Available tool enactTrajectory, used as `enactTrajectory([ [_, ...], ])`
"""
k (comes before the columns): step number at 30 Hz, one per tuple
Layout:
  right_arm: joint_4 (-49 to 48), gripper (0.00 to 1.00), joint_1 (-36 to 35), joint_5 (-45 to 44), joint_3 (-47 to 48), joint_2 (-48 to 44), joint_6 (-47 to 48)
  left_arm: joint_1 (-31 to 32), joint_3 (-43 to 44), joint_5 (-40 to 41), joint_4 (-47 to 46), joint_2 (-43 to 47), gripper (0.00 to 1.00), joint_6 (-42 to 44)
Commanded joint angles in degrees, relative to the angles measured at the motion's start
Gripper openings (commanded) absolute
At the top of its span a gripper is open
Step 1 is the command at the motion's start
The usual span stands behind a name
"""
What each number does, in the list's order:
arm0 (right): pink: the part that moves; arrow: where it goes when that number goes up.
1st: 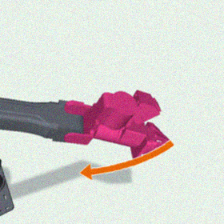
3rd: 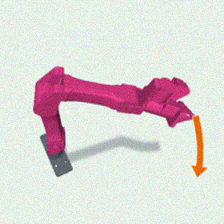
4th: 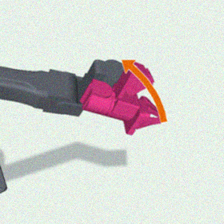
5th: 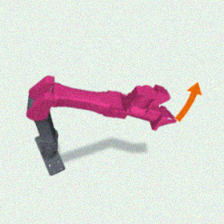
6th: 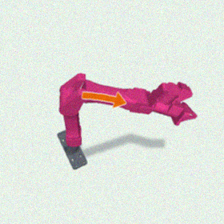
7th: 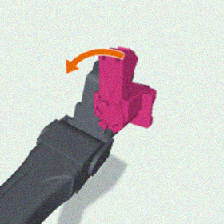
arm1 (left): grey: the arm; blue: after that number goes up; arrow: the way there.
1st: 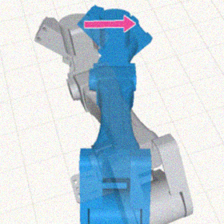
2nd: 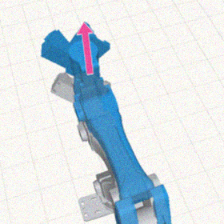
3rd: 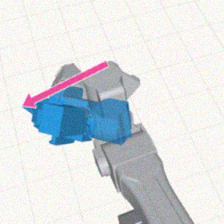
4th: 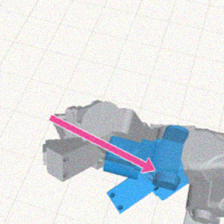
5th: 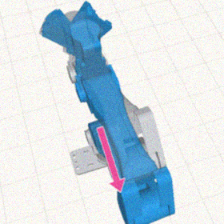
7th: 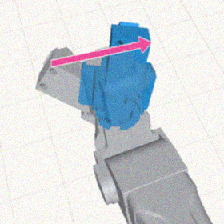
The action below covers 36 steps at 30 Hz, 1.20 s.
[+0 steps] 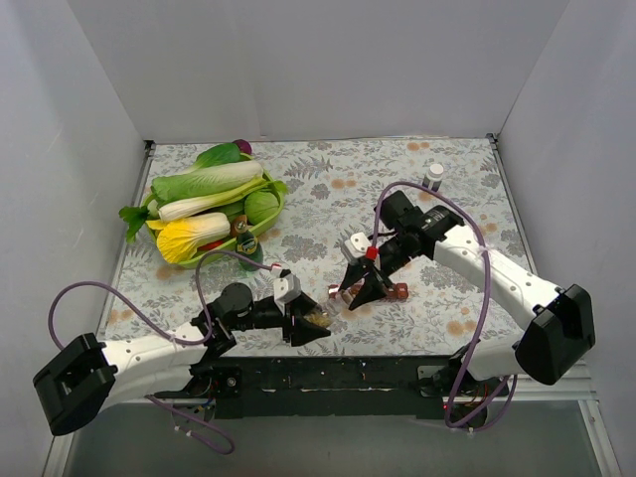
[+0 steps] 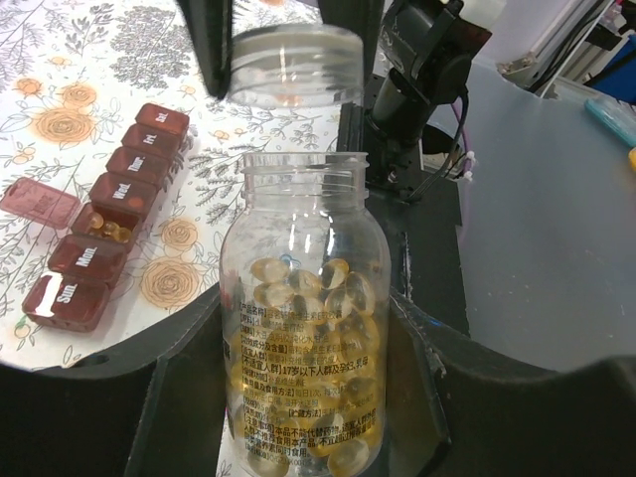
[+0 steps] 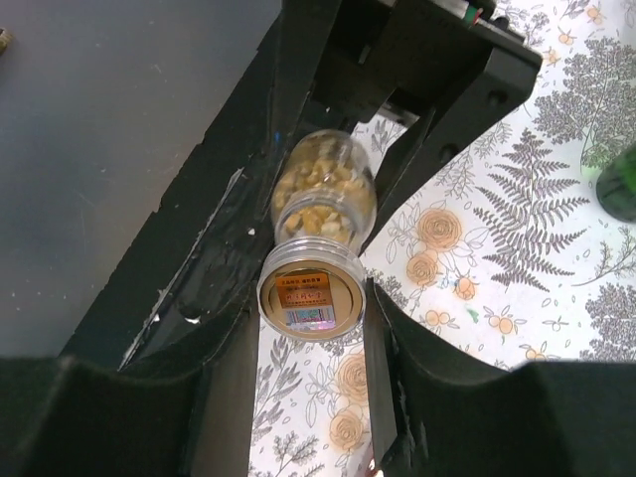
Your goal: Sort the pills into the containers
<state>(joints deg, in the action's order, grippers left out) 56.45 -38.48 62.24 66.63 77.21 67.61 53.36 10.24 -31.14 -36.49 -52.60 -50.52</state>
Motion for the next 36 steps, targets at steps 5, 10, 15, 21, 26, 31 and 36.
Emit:
enactTrajectory([
  [5, -3.62, 0.17, -3.35, 2.98, 3.77, 2.94, -4.33, 1.13, 3.82, -2.26, -6.49, -4.09, 0.00, -1.16],
  [10, -2.57, 0.17, -5.02, 2.98, 2.54, 2.95, -3.98, 1.30, 4.52, -1.65, -6.84, -4.79, 0.00, -1.07],
  [15, -3.00, 0.17, -5.82, 1.93, 0.70, 1.81, -4.06, 1.30, 3.39, 0.46, -7.71, -2.52, 0.00, -1.33],
  [21, -7.49, 0.17, -5.82, -1.59, -2.29, 0.40, -7.84, 1.30, 2.24, 1.08, -9.56, -0.75, 0.00, -2.39],
  [26, -9.68, 0.18, -5.82, -2.47, -3.09, 0.31, -10.22, 1.30, 2.06, 0.73, -10.88, -1.10, 0.00, -3.18],
  [31, -11.27, 0.18, -5.82, -1.77, -3.88, 0.75, -11.89, 1.22, 2.15, 0.46, -12.46, -1.63, 0.00, -3.09],
  [36, -11.71, 0.19, -6.43, -3.17, -3.53, 1.45, -13.39, 1.30, 4.00, 2.38, -11.85, -3.38, 0.00, -2.92],
])
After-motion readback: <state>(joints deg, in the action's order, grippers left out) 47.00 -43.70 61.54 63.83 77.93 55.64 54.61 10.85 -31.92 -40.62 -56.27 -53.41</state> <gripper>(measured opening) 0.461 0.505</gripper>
